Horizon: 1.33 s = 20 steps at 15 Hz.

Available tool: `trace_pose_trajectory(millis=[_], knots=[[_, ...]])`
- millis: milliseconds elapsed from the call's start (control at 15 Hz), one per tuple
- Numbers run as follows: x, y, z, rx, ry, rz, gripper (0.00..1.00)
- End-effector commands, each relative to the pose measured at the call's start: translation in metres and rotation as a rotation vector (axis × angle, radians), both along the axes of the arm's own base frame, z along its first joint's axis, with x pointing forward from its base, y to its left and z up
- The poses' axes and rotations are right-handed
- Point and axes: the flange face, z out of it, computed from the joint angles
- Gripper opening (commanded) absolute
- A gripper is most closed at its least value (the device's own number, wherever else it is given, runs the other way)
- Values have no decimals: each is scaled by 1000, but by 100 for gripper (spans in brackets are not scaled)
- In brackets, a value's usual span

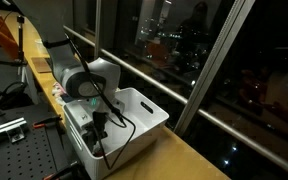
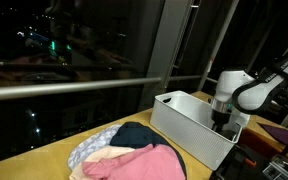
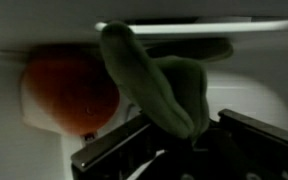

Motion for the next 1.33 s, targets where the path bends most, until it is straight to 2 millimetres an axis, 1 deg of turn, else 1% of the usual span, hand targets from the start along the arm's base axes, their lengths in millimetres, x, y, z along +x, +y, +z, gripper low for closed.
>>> trace_pose_trajectory(millis=[0, 67, 200, 267, 333, 533, 800, 933, 1000, 1133, 1267], knots=[[4, 8, 37, -10, -44, 16, 1], [6, 10, 47, -11, -59, 20, 1], [10, 20, 75, -13, -98, 36, 1], [13, 29, 91, -17, -121, 51, 1], [17, 43, 113, -22, -144, 70, 1], [29, 93, 166, -55, -199, 139, 1], [40, 182, 236, -86, -252, 234, 1], [44, 222, 260, -93, -264, 279, 1], [48, 239, 267, -99, -266, 299, 1], [52, 269, 282, -114, -270, 337, 1], [59, 293, 293, -131, -272, 372, 1]])
